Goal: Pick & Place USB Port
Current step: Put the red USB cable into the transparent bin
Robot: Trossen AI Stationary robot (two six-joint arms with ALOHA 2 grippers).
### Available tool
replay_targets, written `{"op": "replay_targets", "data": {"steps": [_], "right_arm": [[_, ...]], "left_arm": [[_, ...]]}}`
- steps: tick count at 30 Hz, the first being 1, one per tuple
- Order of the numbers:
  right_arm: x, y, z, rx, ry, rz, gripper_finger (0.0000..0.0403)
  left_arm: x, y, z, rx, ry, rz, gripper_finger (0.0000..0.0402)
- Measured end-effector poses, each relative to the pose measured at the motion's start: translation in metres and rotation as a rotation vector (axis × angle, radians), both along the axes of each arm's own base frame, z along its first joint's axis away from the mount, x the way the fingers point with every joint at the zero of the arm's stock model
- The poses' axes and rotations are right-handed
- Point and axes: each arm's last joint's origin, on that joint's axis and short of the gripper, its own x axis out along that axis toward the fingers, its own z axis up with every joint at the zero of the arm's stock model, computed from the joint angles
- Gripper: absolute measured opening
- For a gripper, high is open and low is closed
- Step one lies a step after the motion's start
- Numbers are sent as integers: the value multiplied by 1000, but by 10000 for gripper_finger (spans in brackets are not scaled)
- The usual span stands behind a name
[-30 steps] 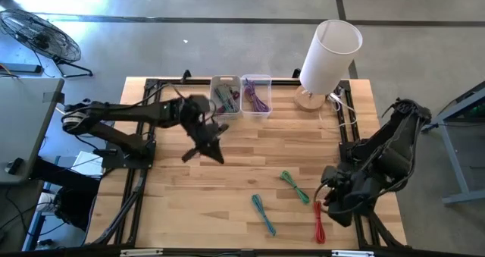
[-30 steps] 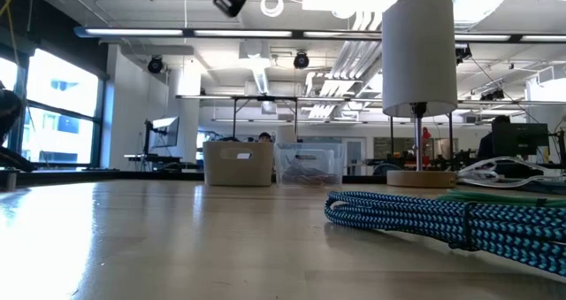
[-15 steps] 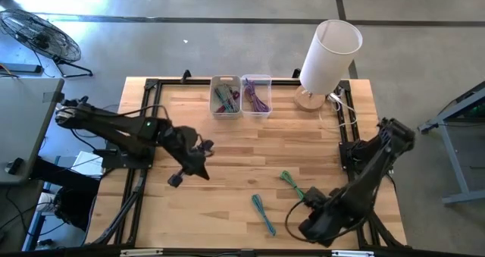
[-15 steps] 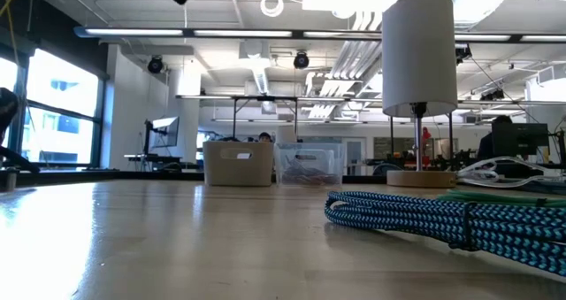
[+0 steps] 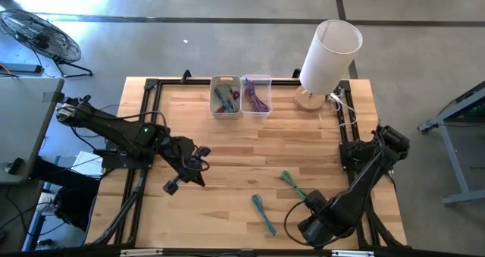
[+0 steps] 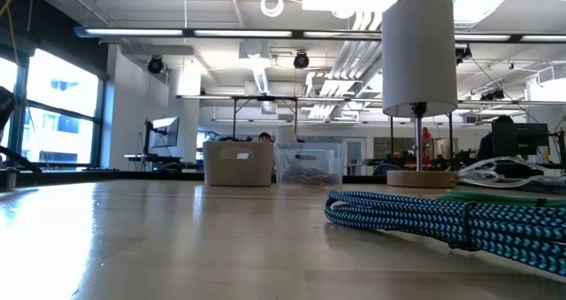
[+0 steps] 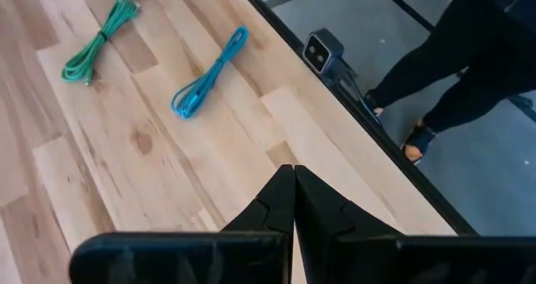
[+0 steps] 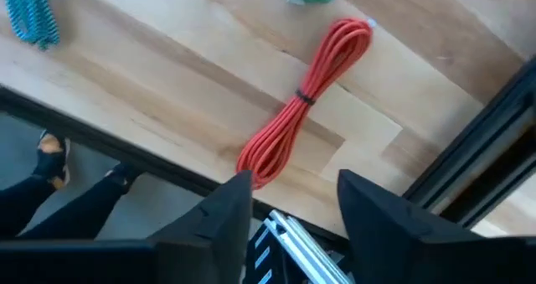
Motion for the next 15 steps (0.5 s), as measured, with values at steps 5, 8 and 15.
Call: {"op": "replay_targets", "data": {"steps": [5,8,15], "right_arm": [[-4,1,0,-19,5,-20,212],[-7,4,-2,-33,-9,-31,219],[-13,7,-42,-4,-15,-61,220]], "left_arm": [[-1,1,-2,8,25,5,1],[-1,1,-6,19,32,42,1],[-2,3,-18,16,86,81,1]]}}
